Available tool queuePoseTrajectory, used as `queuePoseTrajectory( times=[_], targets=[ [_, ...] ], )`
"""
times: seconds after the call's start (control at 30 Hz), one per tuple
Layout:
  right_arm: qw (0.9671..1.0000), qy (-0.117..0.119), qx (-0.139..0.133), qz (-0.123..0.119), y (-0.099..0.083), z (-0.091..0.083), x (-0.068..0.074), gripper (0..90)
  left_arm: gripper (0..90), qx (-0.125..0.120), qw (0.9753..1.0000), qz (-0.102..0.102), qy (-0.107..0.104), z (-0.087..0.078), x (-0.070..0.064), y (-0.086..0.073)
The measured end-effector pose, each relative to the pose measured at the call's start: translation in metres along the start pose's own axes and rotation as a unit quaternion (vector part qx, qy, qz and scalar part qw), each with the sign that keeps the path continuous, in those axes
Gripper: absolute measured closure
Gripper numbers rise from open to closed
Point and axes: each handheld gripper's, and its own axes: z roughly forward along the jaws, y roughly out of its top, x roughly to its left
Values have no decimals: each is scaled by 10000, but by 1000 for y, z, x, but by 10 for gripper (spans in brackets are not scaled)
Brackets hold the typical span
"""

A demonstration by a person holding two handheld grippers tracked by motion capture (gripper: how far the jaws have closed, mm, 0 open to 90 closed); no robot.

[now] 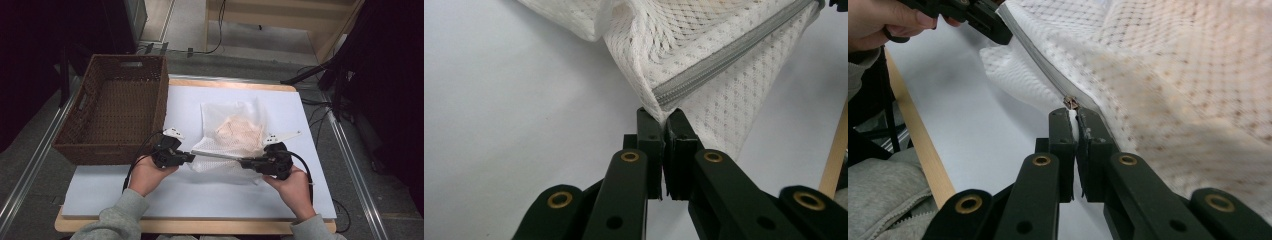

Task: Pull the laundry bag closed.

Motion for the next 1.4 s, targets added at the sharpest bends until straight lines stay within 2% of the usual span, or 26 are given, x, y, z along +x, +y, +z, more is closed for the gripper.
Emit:
queuePoseTrajectory(
  times=[0.2,0.33,0.97,1.23,1.4],
  targets=[
    [9999,-65,-28,116,-6,-9,-9,874,877,21,10000,-17,32,1,1,0],
    [9999,-60,-10,141,-5,-8,-9,874,877,23,10000,-64,43,1,2,-1],
    [9999,-72,-14,124,-5,-9,-10,873,878,69,9999,-44,71,2,2,-1],
    [9999,-97,-31,125,-6,-13,-11,874,877,32,9999,-95,73,1,4,-1],
    [9996,-162,-92,225,-10,-23,-18,874,877,42,9999,-123,83,0,6,-1]
  ],
)
